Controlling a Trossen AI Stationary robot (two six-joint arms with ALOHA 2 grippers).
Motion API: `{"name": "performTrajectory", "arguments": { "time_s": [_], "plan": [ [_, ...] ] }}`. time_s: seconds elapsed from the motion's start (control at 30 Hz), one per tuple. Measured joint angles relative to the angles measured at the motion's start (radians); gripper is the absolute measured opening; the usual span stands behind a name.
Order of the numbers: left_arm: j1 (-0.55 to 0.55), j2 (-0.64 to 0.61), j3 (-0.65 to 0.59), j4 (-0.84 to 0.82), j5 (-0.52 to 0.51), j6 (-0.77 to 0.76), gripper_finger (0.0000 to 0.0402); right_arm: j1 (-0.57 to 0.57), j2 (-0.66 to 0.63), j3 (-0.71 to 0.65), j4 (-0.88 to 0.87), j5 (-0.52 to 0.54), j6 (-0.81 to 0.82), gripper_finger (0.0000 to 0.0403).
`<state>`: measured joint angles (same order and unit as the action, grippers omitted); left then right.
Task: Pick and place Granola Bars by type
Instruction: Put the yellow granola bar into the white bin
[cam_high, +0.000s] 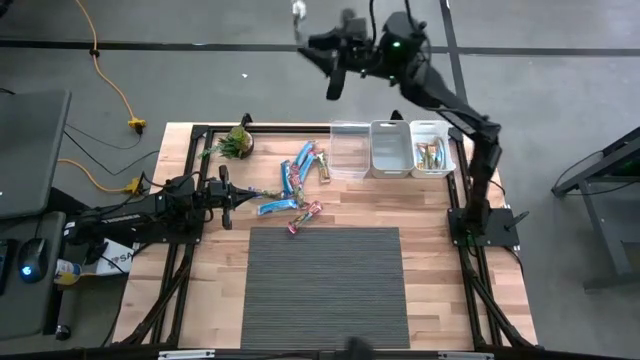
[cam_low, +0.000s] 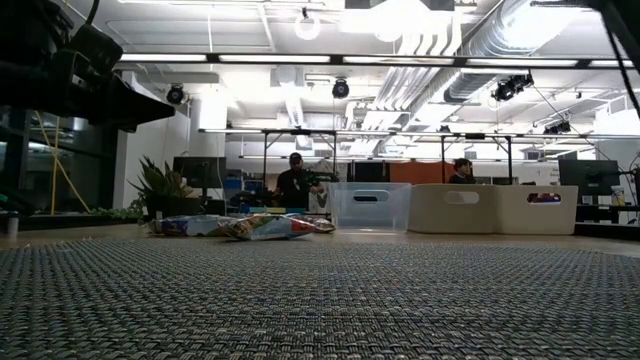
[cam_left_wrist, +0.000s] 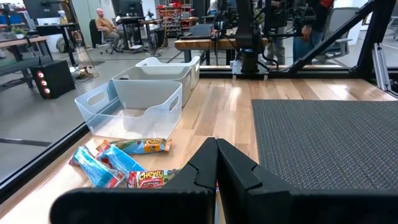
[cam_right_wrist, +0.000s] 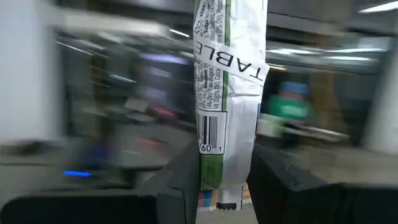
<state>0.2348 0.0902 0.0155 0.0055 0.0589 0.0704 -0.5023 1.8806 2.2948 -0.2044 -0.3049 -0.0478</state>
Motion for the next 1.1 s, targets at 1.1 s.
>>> {"name": "performTrajectory", "arguments": {
  "time_s": [1.1],
  "plan": [
    [0.000, 0.000, 0.000, 0.000, 0.000, 0.000, 0.0001, -0.286, -0.336, -0.708, -1.134, 0.805, 0.666, 0.0098]
  ]
}}
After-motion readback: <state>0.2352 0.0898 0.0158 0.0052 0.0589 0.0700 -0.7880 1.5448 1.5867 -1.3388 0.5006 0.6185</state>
